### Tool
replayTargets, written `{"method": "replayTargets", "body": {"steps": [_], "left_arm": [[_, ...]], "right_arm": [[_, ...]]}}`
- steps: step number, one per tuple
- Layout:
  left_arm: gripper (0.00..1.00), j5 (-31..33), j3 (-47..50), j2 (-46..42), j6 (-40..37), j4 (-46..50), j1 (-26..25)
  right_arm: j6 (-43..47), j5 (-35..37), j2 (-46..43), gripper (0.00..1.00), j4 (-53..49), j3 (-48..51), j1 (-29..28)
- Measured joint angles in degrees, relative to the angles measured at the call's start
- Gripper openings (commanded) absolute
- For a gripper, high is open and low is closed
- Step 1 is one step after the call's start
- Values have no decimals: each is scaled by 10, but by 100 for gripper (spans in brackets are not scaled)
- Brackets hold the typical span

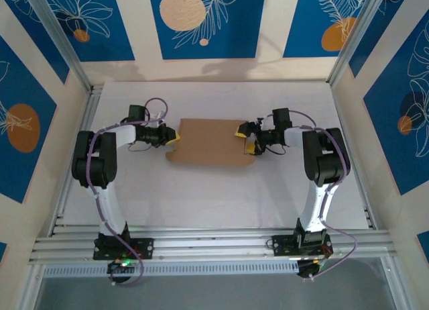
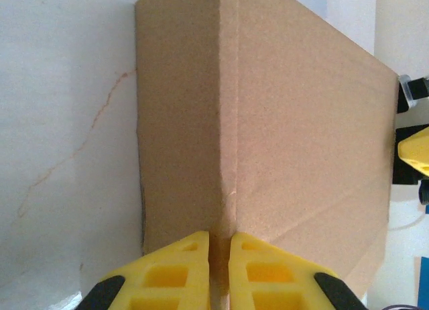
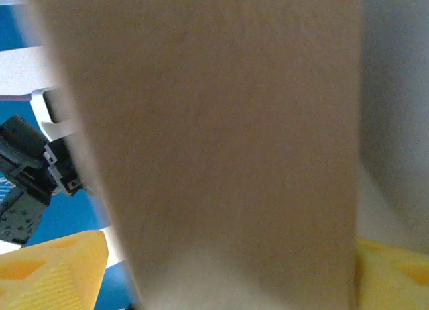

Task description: Fold the paper box

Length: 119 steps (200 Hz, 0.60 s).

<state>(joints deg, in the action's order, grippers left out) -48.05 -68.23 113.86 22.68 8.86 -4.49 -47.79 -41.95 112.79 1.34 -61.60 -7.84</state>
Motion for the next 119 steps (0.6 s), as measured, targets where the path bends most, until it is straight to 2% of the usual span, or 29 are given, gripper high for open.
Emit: {"method": "replayTargets", "body": {"steps": [14,45,74,98,110,119], "left_arm": [[15,0,3,0,9,-7,0],[30,2,7,0,24,-13,3],[43,11,20,-9,50,-19,-3],[52,39,35,-48,60,-10,-11],[62,64,42,-79,58,-2,-14],[63,94,48,-113,54,5,-19]], "right_arm": [[-16,-17,6,71,21,0,-14],[-52,-31,-12,52,75,24,-14],[-68,-30,-49,37,58,39,-5],[-82,-21,-78,36,32,53,2],[-82,-15,-98,36,11,57,8],[-82,-10,-114,36,-6,60,11]]}}
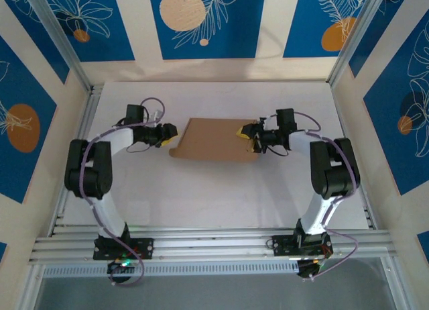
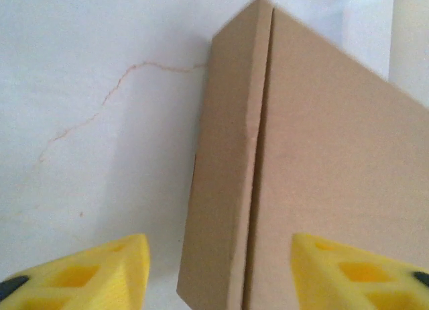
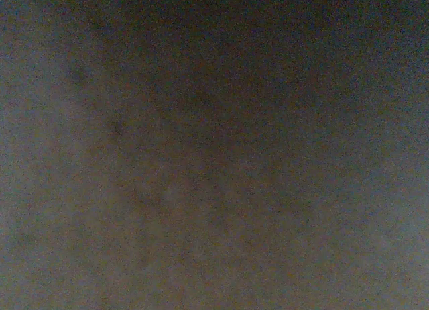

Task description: Fold the paper box

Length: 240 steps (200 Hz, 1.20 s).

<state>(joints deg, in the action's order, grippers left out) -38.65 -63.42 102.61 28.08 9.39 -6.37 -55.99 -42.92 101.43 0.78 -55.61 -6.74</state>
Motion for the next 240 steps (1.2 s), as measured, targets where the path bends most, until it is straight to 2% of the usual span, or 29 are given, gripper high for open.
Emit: {"method": "replayTargets", "body": {"steps": [23,37,45,61,103,132,158,198,240], "left_arm": [[60,128,33,-133,-34,9,-33],[66,201,45,-217,-71,13,-72],[70,232,47,-261,-109,12,-105],[71,272,48,-322,-187,15,-176],[77,369,117,-408,-392,21,-379],[79,471,162,-407,-522,21,-488],[79,568,187,-372,-625,-21,-552],[73,732,258,-322,-812,-214,-600],[59,820,295,-276,-982,-436,-624]], "right_arm": [[3,8,-43,37,-31,10,4],[3,9,-65,37,-43,20,4],[4,9,-77,37,-51,25,3],[2,9,-95,37,-63,36,0],[-15,5,-153,37,-75,73,-8],[-45,-10,-196,37,-65,95,-12],[-68,-13,-228,36,-54,108,-23],[-120,-24,-275,35,-17,146,-31],[-167,-26,-320,34,8,156,-31]]}}
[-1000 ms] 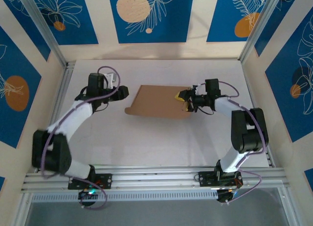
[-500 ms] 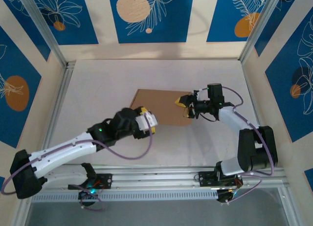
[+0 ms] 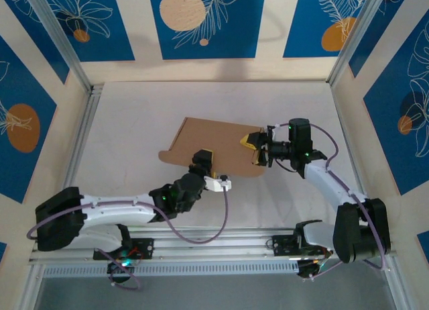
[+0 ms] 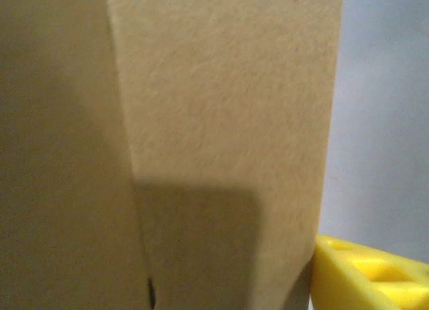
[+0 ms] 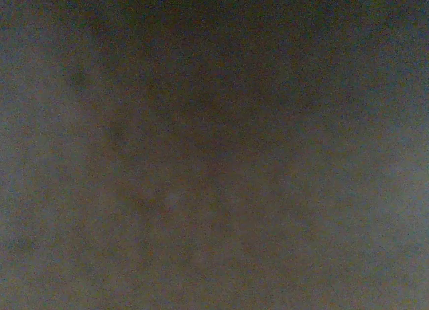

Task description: Fold the paper box

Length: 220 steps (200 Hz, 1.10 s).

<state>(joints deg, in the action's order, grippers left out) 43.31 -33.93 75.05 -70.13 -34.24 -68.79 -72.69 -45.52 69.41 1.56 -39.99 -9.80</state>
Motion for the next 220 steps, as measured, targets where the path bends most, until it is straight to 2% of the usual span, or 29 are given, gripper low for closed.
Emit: {"method": "replayTargets", "body": {"steps": [24,54,63,94,126,139,158,183,220], "left_arm": [[51,37,12,47,-80,-128,-8],[45,66,13,89,-152,-241,-12],[45,72,13,97,-169,-266,-14],[45,86,13,104,-206,-305,-22],[48,90,7,94,-219,-289,-32],[49,99,-8,70,-188,-220,-34],[52,96,-71,12,-65,-3,-34],[55,33,-202,-41,117,309,-32],[56,-60,-349,-11,292,619,-28]], "right_arm": [[-13,4,-11,34,17,0,2],[-6,7,-25,36,43,0,8],[-4,7,-29,40,47,0,9],[2,3,-38,66,44,-5,11],[51,23,-57,81,-93,-49,26],[87,59,-80,83,-167,-71,42],[139,138,-118,84,-249,-110,61],[192,201,-134,81,-299,-160,62],[270,280,-132,77,-345,-192,60]]}}
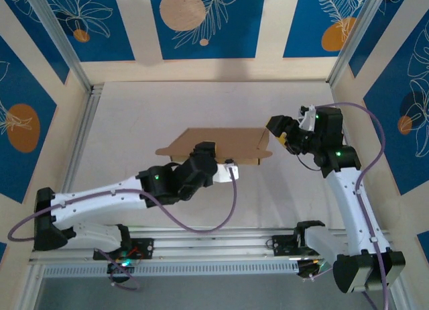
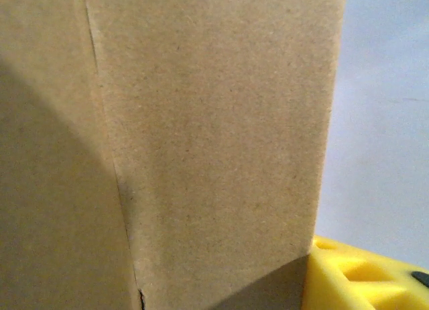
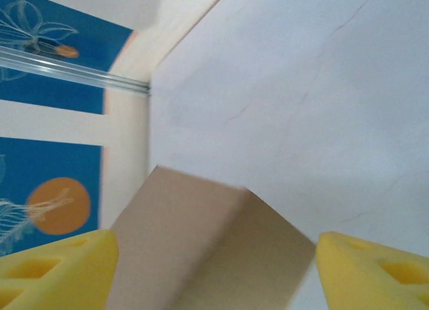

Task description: Fold the paper box

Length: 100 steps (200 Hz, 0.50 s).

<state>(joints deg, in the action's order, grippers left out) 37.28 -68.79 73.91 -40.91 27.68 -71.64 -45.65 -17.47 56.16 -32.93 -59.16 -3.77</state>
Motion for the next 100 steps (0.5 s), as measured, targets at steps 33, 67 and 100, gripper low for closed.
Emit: {"method": "replayTargets", "body": {"steps": [33,67,100], "left_arm": [[55,-113,-80,82,97,205,21],[54,-207,-118,142,136,320,67],[53,-280,-170,194,150,355,103]], "right_arm": [[57,61,-10,71,-35,-4,-4],[57,65,-12,60,-59,-12,-5],[24,4,-11,59,-69,-12,-14]]}}
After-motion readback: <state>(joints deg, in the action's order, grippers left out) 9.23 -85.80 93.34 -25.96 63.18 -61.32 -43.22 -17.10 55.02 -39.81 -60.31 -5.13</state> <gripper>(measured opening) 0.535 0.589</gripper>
